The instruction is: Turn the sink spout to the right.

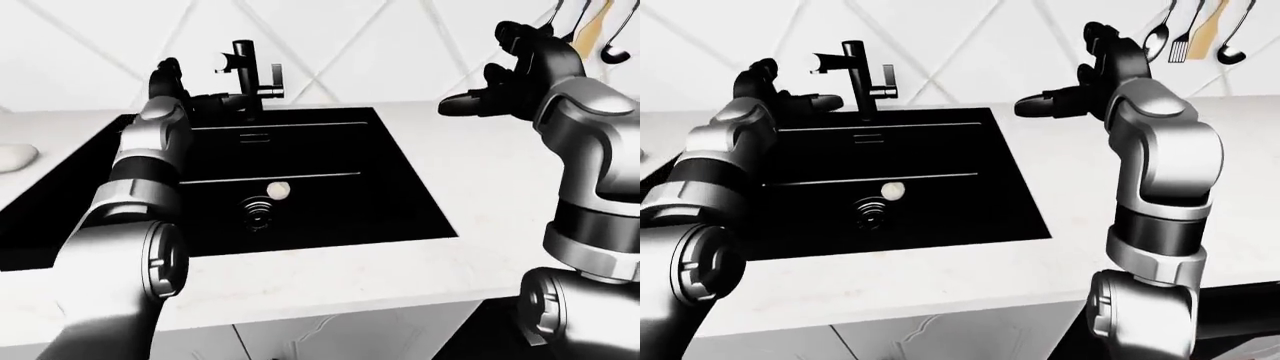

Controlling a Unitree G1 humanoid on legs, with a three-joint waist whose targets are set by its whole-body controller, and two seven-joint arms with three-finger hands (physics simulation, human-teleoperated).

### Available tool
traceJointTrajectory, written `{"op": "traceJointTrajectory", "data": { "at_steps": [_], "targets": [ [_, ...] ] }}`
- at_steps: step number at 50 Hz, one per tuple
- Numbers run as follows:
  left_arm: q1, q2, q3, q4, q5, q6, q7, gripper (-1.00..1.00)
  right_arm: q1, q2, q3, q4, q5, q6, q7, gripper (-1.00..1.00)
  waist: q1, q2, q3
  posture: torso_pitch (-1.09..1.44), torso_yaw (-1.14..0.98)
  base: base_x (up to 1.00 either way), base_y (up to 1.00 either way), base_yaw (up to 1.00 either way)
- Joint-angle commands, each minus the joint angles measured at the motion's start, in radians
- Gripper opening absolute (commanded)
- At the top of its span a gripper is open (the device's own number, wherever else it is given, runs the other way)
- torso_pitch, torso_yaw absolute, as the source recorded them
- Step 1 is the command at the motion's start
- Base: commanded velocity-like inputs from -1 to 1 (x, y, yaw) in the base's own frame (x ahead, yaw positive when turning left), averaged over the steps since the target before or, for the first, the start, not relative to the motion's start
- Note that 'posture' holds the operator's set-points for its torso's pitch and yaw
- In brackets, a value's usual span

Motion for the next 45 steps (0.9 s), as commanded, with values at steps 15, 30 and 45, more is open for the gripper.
{"op": "traceJointTrajectory", "data": {
  "at_steps": [15, 30, 45],
  "targets": [
    [-0.047, -0.027, -0.021, -0.142, 0.002, 0.032, 0.005, 1.00, -0.021, -0.023, -0.021, -0.036, 0.007, -0.030, -0.004, 1.00, -0.002, 0.001, -0.025, -0.19, 0.00, 0.00, 0.00, 0.00],
    [-0.048, -0.058, -0.025, -0.099, 0.010, -0.001, -0.001, 1.00, -0.017, -0.025, -0.022, -0.044, 0.015, -0.026, -0.010, 1.00, -0.002, -0.005, -0.021, -0.19, 0.00, 0.00, 0.00, 0.00],
    [-0.055, -0.087, -0.037, -0.145, 0.013, 0.026, 0.000, 1.00, -0.022, -0.033, -0.023, -0.047, 0.021, -0.019, -0.011, 1.00, 0.000, -0.007, -0.018, -0.19, 0.00, 0.00, 0.00, 0.00]
  ]
}}
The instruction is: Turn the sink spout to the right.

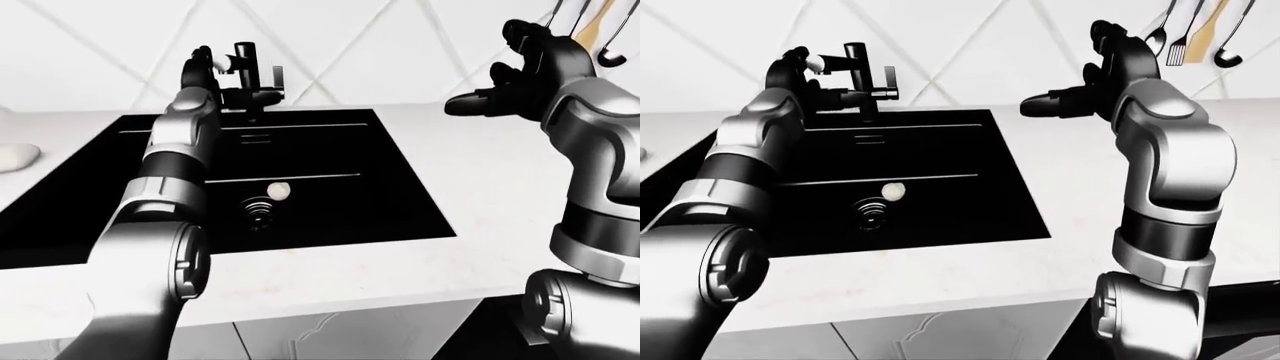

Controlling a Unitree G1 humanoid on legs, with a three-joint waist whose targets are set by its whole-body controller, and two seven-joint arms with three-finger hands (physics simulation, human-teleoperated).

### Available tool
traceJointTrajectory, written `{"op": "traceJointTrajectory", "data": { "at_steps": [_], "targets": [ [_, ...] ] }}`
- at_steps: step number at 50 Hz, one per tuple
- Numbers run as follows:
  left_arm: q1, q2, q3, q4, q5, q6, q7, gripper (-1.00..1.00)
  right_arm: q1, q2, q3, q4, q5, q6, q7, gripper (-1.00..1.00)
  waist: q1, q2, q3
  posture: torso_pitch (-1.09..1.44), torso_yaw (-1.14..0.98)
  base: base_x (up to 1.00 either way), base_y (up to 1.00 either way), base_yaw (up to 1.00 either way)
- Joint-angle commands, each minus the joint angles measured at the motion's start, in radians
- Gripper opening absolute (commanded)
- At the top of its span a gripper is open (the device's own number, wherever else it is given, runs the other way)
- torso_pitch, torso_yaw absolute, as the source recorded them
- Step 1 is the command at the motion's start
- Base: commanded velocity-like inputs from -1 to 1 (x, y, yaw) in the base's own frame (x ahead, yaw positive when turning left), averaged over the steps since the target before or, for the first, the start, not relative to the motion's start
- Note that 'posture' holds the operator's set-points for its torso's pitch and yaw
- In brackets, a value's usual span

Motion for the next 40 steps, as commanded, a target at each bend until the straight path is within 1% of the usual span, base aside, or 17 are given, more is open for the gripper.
{"op": "traceJointTrajectory", "data": {
  "at_steps": [1, 25, 28, 40],
  "targets": [
    [-0.044, 0.008, 0.000, -0.050, 0.000, -0.022, -0.001, 1.00, -0.034, -0.012, -0.008, -0.023, -0.003, -0.030, -0.004, 1.00, 0.000, -0.001, -0.024, -0.19, 0.00, 0.00, 0.00, 0.00],
    [-0.018, -0.044, -0.020, -0.159, -0.003, 0.040, 0.007, 1.00, -0.021, -0.017, -0.016, -0.035, 0.006, -0.029, -0.006, 1.00, 0.002, -0.004, -0.024, -0.19, 0.00, 0.00, 0.00, 0.00],
    [-0.011, -0.059, -0.025, -0.185, -0.006, 0.053, 0.011, 1.00, -0.018, -0.014, -0.015, -0.038, 0.007, -0.030, -0.007, 1.00, 0.002, -0.005, -0.023, -0.19, 0.00, 0.00, 0.00, 0.00],
    [0.000, -0.087, -0.032, -0.204, -0.011, 0.058, 0.018, 1.00, -0.008, -0.021, -0.023, -0.047, 0.017, -0.027, -0.009, 1.00, 0.003, -0.008, -0.024, -0.19, 0.00, 0.00, 0.00, 0.00]
  ]
}}
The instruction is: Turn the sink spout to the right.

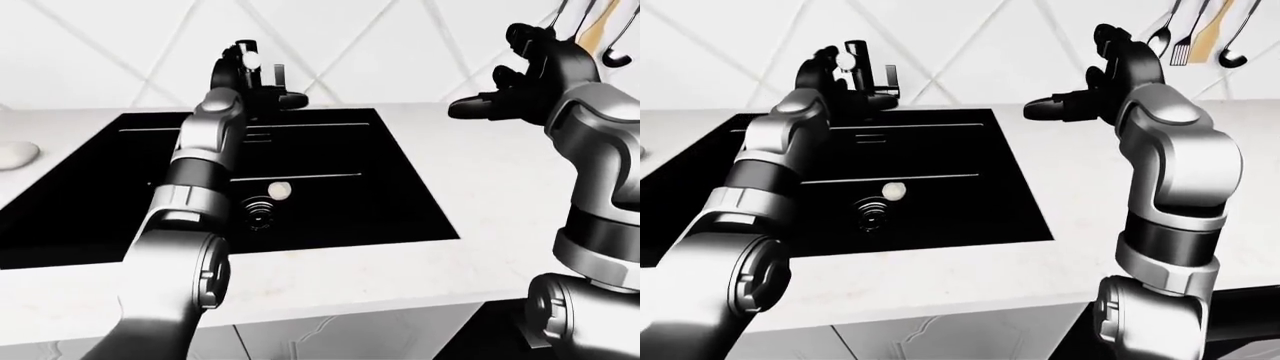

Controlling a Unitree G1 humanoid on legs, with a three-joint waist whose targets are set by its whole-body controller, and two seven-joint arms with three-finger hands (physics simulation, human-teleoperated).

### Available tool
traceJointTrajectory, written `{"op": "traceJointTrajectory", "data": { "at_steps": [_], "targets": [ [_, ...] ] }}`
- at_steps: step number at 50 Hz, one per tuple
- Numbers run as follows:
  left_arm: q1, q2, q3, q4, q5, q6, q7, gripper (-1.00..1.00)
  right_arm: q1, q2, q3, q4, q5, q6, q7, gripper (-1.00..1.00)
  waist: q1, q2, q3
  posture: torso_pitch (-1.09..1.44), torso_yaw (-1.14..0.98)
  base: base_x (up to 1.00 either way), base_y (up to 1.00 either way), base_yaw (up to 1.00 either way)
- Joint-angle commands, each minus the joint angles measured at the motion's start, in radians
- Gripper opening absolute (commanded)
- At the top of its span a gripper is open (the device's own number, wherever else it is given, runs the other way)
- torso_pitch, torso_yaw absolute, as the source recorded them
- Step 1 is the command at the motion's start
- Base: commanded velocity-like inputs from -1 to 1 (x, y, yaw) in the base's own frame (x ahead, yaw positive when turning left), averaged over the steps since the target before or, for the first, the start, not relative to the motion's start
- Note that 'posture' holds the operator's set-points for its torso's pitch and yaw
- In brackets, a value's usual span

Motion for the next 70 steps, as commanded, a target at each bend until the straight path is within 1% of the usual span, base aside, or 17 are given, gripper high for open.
{"op": "traceJointTrajectory", "data": {
  "at_steps": [1, 12, 20, 28, 44, 50, 57, 70],
  "targets": [
    [-0.039, 0.005, 0.000, -0.046, 0.000, -0.030, 0.001, 1.00, -0.036, -0.014, -0.008, -0.024, 0.000, -0.031, -0.004, 1.00, 0.000, -0.003, -0.025, -0.19, 0.00, 0.00, 0.00, 0.00],
    [-0.040, -0.011, -0.007, -0.066, 0.002, -0.016, 0.007, 1.00, -0.043, -0.018, -0.005, -0.022, 0.002, -0.027, -0.004, 1.00, 0.000, -0.005, -0.024, -0.19, 0.00, 0.00, 0.00, 0.00],
    [-0.040, -0.021, -0.009, -0.080, 0.000, -0.006, 0.010, 1.00, -0.027, -0.022, -0.015, -0.026, 0.006, -0.034, -0.002, 1.00, 0.001, -0.006, -0.023, -0.19, 0.00, 0.00, 0.00, 0.00],
    [-0.026, -0.048, -0.021, -0.151, -0.002, 0.039, 0.020, 1.00, -0.026, -0.023, -0.016, -0.033, 0.013, -0.030, -0.006, 1.00, 0.001, -0.007, -0.021, -0.19, 0.00, 0.00, 0.00, 0.00],
    [-0.023, -0.076, -0.029, -0.151, 0.002, 0.040, 0.032, 1.00, -0.020, -0.027, -0.020, -0.046, 0.021, -0.023, -0.010, 1.00, 0.002, -0.011, -0.021, -0.19, 0.00, 0.00, 0.00, 0.00],
    [-0.048, -0.074, -0.025, -0.091, 0.005, 0.011, 0.036, 1.00, -0.020, -0.025, -0.020, -0.042, 0.024, -0.027, -0.012, 1.00, 0.003, -0.012, -0.021, -0.19, 0.00, 0.00, 0.00, 0.00],
    [-0.055, -0.081, -0.028, -0.078, 0.008, 0.006, 0.039, 1.00, -0.016, -0.026, -0.023, -0.049, 0.029, -0.024, -0.014, 1.00, 0.003, -0.012, -0.021, -0.19, 0.00, 0.00, 0.00, 0.00],
    [-0.091, -0.081, -0.023, 0.017, 0.017, -0.037, 0.044, 1.00, -0.026, -0.035, -0.022, -0.048, 0.037, -0.017, -0.016, 1.00, 0.004, -0.014, -0.022, -0.19, 0.00, 0.00, 0.00, 0.00]
  ]
}}
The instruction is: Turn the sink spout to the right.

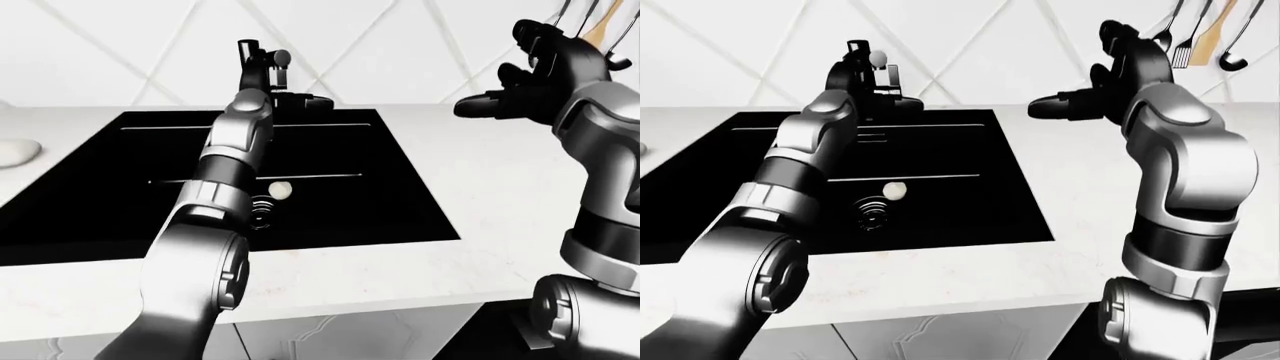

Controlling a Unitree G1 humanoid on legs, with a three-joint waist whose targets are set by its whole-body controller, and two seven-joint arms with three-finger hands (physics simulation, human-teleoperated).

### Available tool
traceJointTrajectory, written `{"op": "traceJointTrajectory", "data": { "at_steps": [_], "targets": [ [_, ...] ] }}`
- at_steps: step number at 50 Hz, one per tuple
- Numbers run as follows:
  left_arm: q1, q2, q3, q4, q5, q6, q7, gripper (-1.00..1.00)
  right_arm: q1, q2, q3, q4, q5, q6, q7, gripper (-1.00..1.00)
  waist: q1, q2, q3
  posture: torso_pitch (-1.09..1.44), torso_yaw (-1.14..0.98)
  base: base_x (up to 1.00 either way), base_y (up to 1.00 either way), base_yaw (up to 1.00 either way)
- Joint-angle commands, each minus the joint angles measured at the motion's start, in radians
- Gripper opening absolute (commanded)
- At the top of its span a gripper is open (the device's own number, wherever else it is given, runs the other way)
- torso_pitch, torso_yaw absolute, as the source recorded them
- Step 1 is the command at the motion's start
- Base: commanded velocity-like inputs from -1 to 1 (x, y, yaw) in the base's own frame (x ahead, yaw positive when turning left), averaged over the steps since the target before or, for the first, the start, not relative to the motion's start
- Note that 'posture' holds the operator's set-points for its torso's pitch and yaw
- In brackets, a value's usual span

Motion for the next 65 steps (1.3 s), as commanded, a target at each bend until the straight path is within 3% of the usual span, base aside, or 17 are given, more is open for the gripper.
{"op": "traceJointTrajectory", "data": {
  "at_steps": [1, 65],
  "targets": [
    [-0.047, 0.008, 0.002, -0.039, 0.002, -0.032, 0.001, 1.00, -0.034, -0.014, -0.009, -0.023, -0.001, -0.029, -0.003, 1.00, 0.000, -0.004, -0.024, -0.19, 0.00, 0.00, 0.00, 0.00],
    [-0.086, -0.080, -0.027, -0.064, 0.024, 0.006, 0.031, 1.00, -0.035, -0.031, -0.016, -0.051, 0.020, -0.006, -0.008, 1.00, 0.002, -0.014, -0.018, -0.19, 0.00, 0.00, 0.00, 0.00]
  ]
}}
